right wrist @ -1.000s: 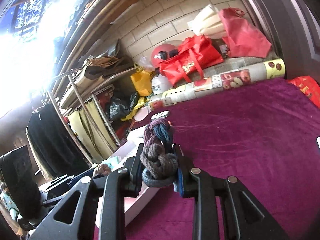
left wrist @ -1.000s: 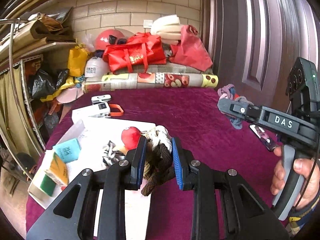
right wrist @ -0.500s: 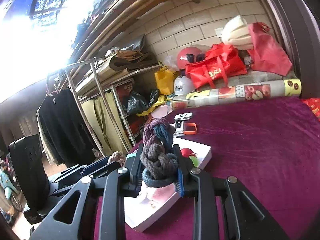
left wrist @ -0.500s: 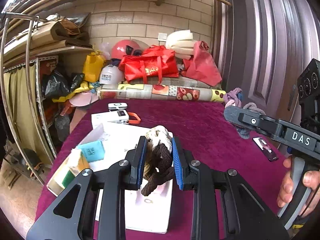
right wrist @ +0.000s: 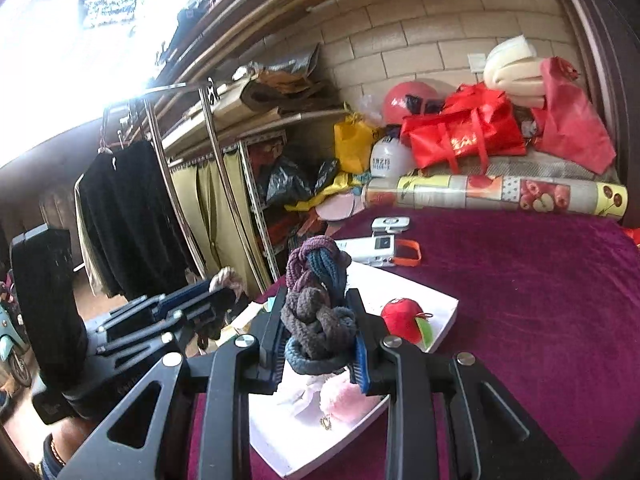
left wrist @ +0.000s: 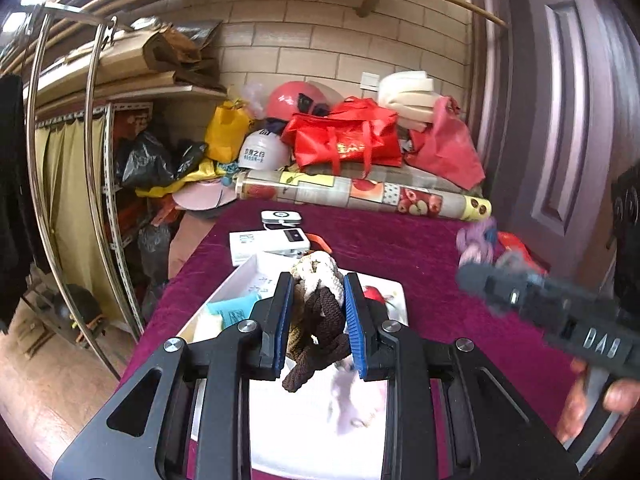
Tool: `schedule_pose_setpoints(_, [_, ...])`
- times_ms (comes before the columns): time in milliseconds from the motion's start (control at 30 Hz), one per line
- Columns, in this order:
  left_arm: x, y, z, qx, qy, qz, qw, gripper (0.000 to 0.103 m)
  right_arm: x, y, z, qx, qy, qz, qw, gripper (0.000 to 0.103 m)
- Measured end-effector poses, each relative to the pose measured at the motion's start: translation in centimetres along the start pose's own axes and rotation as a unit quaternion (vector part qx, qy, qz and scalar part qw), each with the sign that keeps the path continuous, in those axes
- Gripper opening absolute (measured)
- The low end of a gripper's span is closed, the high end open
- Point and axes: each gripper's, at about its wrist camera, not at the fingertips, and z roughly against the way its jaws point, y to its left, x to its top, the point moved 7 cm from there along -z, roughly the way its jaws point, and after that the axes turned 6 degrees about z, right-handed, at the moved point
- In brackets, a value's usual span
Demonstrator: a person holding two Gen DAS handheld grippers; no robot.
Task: Organize soft objects
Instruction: 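Carry rope ball and knotted rope into the white box and open both tools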
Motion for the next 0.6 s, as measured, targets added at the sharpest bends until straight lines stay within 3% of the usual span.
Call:
schedule_pose_setpoints(300, [-0.2, 4.2, -7.1, 0.02, 0.051, 0.059, 0.9967, 0.026, -1.9, -1.5, -8.0, 0.0, 0.063, -0.037, 0.997, 0.028])
schedule_pose_setpoints(333, [-0.4, 4.5, -7.4, 0.021, 0.054, 0.064, 0.9963, 0.027, -2.3, -1.7, -8.8, 0.003, 0.066, -0.046, 0.997, 0.032])
schedule_pose_setpoints(367, [-0.8, 4.9, -7.9, 0.025, 0.058, 0.073, 0.9953, 0.039, -2.7, -1.9, -9.4, 0.006, 0.069, -0.055, 0.996, 0.037])
schedule_pose_setpoints(400, [-0.9, 5.2, -8.2, 0.03, 0.06, 0.077, 0.9948, 0.062, -2.9, -2.0, -9.8, 0.008, 0.071, -0.06, 0.996, 0.047])
schedule_pose_setpoints(433, [-1.0, 5.6, -8.2, 0.039, 0.056, 0.08, 0.9944, 0.071, -3.1, -2.1, -10.1, 0.008, 0.073, -0.063, 0.995, 0.072])
schedule_pose_setpoints(467, [-1.0, 6.2, -8.0, 0.058, 0.043, 0.085, 0.9938, 0.089, -3.2, -2.2, -10.2, 0.007, 0.07, -0.065, 0.995, 0.095])
schedule_pose_setpoints(500, [-1.0, 6.7, -7.9, 0.068, 0.033, 0.087, 0.9934, 0.103, -3.3, -2.3, -10.0, 0.003, 0.065, -0.064, 0.996, 0.103])
schedule_pose_setpoints(600, [-1.1, 7.7, -7.6, 0.091, 0.026, 0.093, 0.9912, 0.103, -3.3, -2.1, -9.7, -0.014, 0.056, -0.043, 0.997, 0.103])
